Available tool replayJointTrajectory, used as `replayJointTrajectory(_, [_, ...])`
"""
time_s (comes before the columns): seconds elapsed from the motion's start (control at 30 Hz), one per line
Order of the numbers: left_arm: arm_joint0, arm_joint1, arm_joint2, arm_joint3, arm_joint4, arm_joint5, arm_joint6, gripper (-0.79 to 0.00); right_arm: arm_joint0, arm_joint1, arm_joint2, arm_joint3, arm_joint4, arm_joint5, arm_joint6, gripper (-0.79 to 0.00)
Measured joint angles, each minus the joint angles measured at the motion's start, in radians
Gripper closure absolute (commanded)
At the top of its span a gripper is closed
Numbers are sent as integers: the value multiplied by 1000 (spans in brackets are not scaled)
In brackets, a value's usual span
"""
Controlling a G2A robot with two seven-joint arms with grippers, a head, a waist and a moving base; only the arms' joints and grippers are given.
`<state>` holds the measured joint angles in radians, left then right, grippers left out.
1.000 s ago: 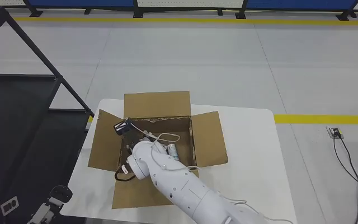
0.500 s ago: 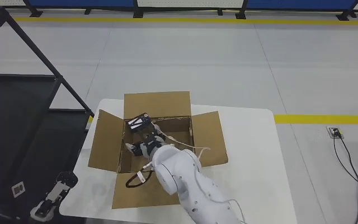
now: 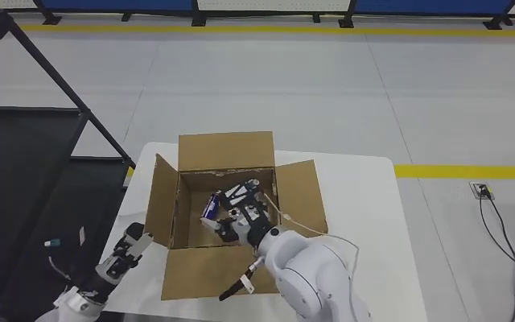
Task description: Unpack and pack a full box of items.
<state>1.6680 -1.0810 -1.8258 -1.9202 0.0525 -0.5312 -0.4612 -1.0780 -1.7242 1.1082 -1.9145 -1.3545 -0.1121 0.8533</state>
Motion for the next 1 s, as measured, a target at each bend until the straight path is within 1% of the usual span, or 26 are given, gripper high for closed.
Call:
replayJointTrajectory(0.13, [-26, -1, 46, -4, 29, 38, -18, -785, 21, 8, 133, -12, 89, 52, 32, -785])
replayJointTrajectory(0.27, [-68, -1, 101, 16, 55, 75, -38, -785, 88, 21, 299, 36, 189, 105, 136, -785])
replayJointTrajectory(0.3, [-81, -2, 118, 25, 65, 84, -40, -785, 120, 26, 351, 66, 227, 117, 169, -785])
replayJointTrajectory(0.4, [-110, -3, 155, 45, 82, 102, -44, -785, 199, 41, 462, 160, 286, 126, 253, -785])
replayJointTrajectory(0.5, [-136, -4, 181, 63, 85, 121, -54, -785, 267, 58, 536, 267, 302, 123, 328, -785])
replayJointTrajectory(0.63, [-162, -5, 209, 79, 96, 134, -63, -785, 347, 78, 579, 428, 296, 104, 399, -785])
replayJointTrajectory(0.8, [-178, -4, 229, 91, 112, 146, -71, -785, 411, 96, 566, 606, 325, 9, 465, -785])
replayJointTrajectory(0.87, [-182, -4, 231, 95, 116, 150, -73, -785, 426, 100, 556, 646, 340, -11, 467, -785])
replayJointTrajectory(1.0, [-190, -3, 233, 107, 117, 154, -78, -785, 441, 106, 544, 680, 450, -70, 506, -785])
